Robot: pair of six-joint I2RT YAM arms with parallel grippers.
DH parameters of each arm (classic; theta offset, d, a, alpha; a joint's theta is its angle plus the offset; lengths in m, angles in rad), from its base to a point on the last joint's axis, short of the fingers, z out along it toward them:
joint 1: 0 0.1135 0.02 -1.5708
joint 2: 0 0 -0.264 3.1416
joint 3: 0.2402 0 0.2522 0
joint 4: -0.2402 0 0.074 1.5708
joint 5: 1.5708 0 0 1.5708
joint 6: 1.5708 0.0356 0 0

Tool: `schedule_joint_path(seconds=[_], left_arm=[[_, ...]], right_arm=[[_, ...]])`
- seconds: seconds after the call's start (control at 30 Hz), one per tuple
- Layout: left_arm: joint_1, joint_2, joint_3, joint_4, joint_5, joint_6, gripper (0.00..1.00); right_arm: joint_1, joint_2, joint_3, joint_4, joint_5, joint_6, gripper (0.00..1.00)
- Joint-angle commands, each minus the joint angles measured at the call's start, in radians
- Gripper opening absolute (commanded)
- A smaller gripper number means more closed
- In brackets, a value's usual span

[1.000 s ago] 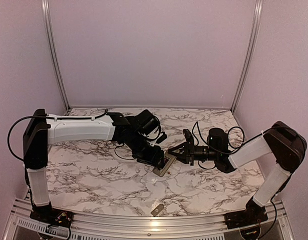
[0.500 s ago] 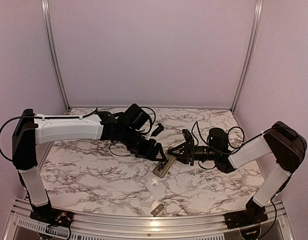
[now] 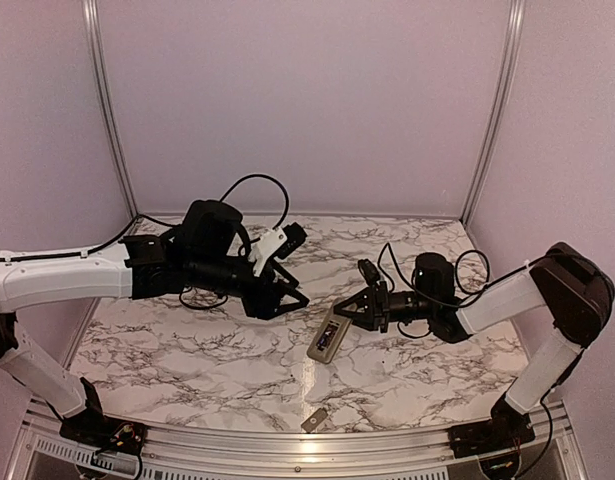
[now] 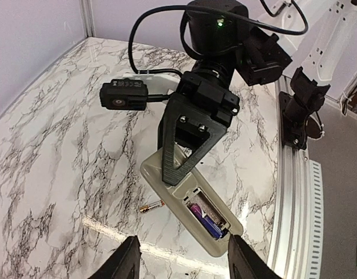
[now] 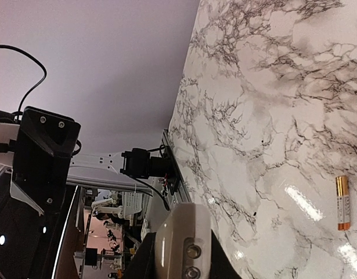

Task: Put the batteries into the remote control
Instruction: Load the battery into the battery compartment.

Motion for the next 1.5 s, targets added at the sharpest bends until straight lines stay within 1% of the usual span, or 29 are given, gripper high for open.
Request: schedule_joint_path(seconds=[0.0,0.1,0.2,0.33,0.47,0.57,0.9,1.27,1.47], left_arm=[[-0.072,-0.007,-0.033,-0.046,-0.035,0.372,0.53],[-0.104,0.001,-0.039,-0.057,-0.043,0.474,0.5],[-0.144,0.008,-0.04,-0.047,-0.034,0.511,0.46],[-0.189,0.03,-0.036,-0.04,-0.058,0.576,0.43],[-0.21,0.063,-0.015,-0.063,-0.036,0.636,0.38],[-0.223,0.085,0.0,-0.078,-0.033,0.665,0.37],[-0.257,0.14,0.034,-0.087,-0.031,0.697,0.33],[-0.271,0.186,0.054,-0.108,-0.047,0.715,0.32],[-0.271,0.193,0.052,-0.114,-0.062,0.716,0.29]], right_arm=[[0.013,-0.029,0.051,-0.064,-0.086,-0.057,0.0],[0.015,-0.029,0.063,-0.106,-0.119,-0.079,0.0],[0.017,-0.032,0.072,-0.163,-0.141,-0.112,0.0],[0.02,-0.033,0.085,-0.218,-0.163,-0.147,0.0],[0.029,-0.031,0.091,-0.239,-0.175,-0.159,0.0],[0.034,-0.031,0.092,-0.243,-0.179,-0.162,0.0],[0.047,-0.029,0.099,-0.264,-0.186,-0.176,0.0],[0.056,-0.028,0.115,-0.288,-0.192,-0.197,0.0],[0.069,-0.025,0.123,-0.289,-0.194,-0.201,0.0]])
